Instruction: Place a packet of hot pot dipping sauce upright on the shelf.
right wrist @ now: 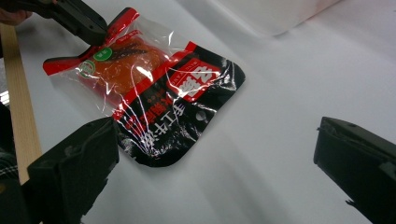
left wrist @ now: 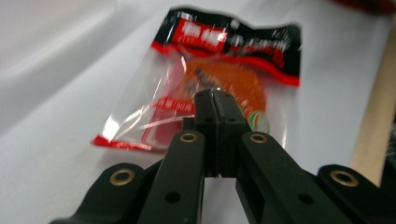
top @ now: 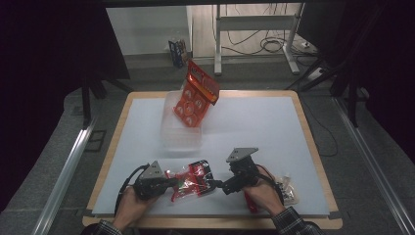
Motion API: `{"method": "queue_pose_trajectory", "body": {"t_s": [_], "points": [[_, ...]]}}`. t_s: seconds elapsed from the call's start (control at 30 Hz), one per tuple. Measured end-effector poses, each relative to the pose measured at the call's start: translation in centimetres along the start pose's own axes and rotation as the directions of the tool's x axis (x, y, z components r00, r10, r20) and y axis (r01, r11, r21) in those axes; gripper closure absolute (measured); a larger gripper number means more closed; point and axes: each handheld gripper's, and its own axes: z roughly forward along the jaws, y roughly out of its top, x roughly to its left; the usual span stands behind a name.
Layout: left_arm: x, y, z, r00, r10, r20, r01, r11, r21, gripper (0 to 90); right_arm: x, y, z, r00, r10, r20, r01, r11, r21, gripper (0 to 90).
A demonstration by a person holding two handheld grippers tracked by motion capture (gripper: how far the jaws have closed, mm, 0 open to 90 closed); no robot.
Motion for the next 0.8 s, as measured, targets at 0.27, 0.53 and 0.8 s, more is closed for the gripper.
{"method": "queue_pose_trajectory", "body": {"t_s": [0.27, 0.53, 0.8], "points": [[0.3, -0.7, 0.2, 0.9999, 0.009, 0.011, -0.010, 0.9970, 0.077, 89.7, 0.4, -0.1, 0.7, 0.9997, -0.005, -0.023, 0.006, 1.000, 0.014, 0.0], [0.7, -1.2, 0.1, 0.9992, -0.027, 0.029, 0.024, 0.9935, 0.111, 89.8, 1.0, 0.0, 1.3, 0.9976, 0.000, -0.070, 0.001, 1.000, 0.011, 0.0], [0.9, -1.4, 0.0, 0.9983, -0.049, 0.031, 0.044, 0.9910, 0.126, 89.9, 2.0, 0.4, 2.3, 0.9920, 0.007, -0.126, -0.005, 1.000, 0.019, 0.0]]}}
